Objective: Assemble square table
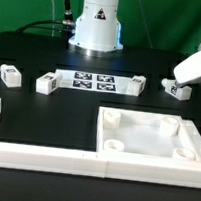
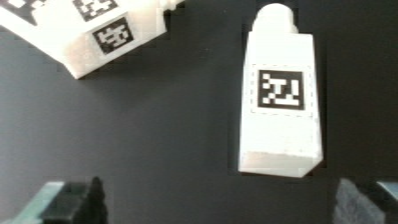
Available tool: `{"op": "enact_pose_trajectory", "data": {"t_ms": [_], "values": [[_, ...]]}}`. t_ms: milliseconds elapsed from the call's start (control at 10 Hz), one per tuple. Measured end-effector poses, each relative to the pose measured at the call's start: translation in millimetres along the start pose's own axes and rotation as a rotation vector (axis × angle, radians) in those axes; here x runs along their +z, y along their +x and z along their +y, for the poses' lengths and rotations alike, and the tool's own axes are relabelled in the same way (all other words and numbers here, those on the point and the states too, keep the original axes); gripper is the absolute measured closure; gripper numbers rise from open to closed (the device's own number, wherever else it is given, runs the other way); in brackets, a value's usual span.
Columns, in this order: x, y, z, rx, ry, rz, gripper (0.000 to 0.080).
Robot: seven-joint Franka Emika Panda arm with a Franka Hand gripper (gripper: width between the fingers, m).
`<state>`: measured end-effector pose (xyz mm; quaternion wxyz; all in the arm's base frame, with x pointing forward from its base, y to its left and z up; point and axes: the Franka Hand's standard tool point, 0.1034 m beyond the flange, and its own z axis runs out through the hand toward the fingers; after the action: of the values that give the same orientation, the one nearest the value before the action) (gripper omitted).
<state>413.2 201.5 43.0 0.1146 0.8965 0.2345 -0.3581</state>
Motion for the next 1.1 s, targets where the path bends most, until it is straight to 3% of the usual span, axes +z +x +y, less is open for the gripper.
{"op": "enact_pose_trajectory", "data": {"t_ms": [100,300,400,900,1100], "values": [[7.2,0.9,-11.9,0.043,0.028,-0.018,0.0151],[21.9,-2.0,-22.0,0.035,0.026,-0.068,0.0151],[29.3,-4.1,-21.4,0.032,0.025,-0.092,0.0151],[31.0,-4.2,-21.7,0.038,0.024,-0.1,0.0151],[43.4,-9.0,-24.8,0.046,0.016,-0.17,0.0151]]}}
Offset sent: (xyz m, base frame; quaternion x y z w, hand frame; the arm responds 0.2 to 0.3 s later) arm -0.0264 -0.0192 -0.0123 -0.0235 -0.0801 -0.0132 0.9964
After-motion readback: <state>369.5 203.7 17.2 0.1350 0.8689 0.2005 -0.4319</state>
